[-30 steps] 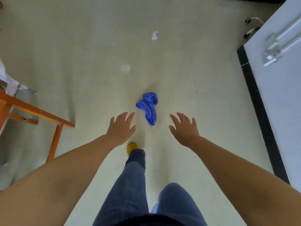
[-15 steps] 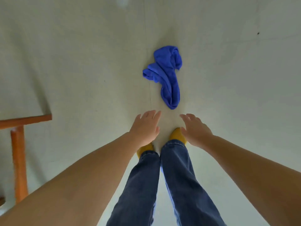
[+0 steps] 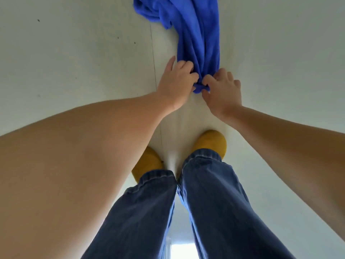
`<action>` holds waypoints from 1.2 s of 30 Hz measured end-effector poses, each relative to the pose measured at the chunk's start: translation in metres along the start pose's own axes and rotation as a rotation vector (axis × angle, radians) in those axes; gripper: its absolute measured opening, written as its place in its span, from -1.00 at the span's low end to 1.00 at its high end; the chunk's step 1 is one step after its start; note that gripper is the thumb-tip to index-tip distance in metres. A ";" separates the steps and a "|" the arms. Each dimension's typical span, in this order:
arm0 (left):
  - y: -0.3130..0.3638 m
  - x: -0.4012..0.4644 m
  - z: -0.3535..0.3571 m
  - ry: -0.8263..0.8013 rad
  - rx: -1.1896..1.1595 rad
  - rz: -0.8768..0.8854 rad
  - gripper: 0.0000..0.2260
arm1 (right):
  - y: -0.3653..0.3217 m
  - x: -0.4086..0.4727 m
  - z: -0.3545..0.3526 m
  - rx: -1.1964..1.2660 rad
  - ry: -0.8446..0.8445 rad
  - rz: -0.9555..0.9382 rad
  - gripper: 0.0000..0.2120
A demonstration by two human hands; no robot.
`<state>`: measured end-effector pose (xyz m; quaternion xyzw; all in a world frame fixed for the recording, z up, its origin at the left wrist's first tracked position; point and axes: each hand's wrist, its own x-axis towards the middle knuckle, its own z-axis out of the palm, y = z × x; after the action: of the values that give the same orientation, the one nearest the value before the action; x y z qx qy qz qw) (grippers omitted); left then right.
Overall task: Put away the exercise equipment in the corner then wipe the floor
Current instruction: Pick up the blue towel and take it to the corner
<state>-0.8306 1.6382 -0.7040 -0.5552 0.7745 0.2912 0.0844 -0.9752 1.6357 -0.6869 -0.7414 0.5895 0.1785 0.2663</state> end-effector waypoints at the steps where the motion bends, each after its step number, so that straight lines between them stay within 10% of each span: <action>1: 0.002 -0.002 -0.013 -0.030 -0.054 -0.010 -0.80 | -0.002 -0.002 -0.011 0.014 -0.003 -0.020 -0.77; 8: 0.025 -0.049 -0.174 0.024 -0.348 -0.155 -0.92 | -0.051 -0.038 -0.162 0.401 0.059 -0.036 -0.82; 23: 0.138 -0.243 -0.652 0.191 -0.018 0.015 -0.86 | -0.149 -0.261 -0.623 0.599 0.100 -0.343 -0.78; 36: 0.181 -0.318 -0.797 0.421 -0.045 0.010 -0.79 | -0.156 -0.367 -0.748 0.405 0.252 -0.316 -0.76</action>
<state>-0.7245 1.5006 0.1555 -0.6019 0.7709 0.1864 -0.0933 -0.9492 1.4938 0.1486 -0.7722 0.5187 -0.0802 0.3582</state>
